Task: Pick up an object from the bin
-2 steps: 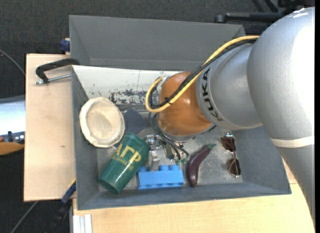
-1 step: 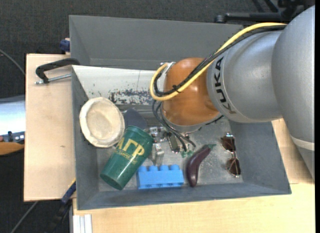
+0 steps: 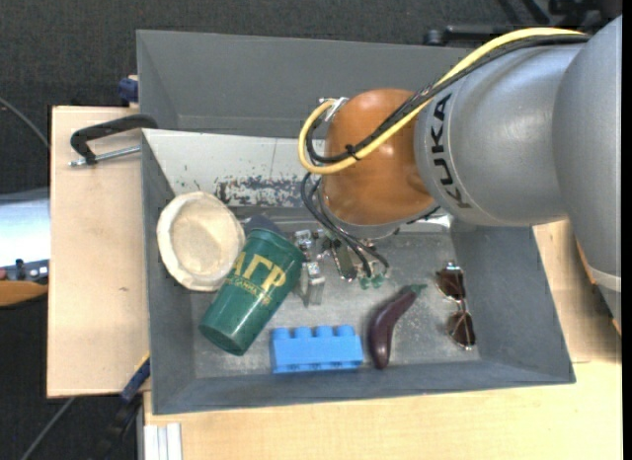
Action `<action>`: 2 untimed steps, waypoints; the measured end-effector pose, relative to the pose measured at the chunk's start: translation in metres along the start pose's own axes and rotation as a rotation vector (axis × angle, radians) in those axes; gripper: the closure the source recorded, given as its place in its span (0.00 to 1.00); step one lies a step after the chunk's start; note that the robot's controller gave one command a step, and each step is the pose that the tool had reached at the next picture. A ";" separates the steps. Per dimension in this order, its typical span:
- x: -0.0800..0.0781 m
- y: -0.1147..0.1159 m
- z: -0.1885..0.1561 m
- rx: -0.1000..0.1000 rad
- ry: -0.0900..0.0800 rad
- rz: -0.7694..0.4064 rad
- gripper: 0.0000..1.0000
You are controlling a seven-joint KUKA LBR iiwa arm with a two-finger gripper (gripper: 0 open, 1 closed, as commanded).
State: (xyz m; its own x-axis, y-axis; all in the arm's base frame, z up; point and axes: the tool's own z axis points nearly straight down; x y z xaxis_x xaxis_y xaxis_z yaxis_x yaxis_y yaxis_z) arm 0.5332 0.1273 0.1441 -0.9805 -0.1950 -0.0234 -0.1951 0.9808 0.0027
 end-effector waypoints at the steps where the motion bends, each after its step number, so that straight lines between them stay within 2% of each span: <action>1: 0.001 -0.005 -0.035 0.000 0.017 -0.002 1.00; 2: -0.005 -0.005 -0.073 -0.001 -0.001 0.009 1.00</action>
Offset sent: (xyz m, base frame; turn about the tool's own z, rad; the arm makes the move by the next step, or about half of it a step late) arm 0.0074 -0.0057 0.0478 0.0378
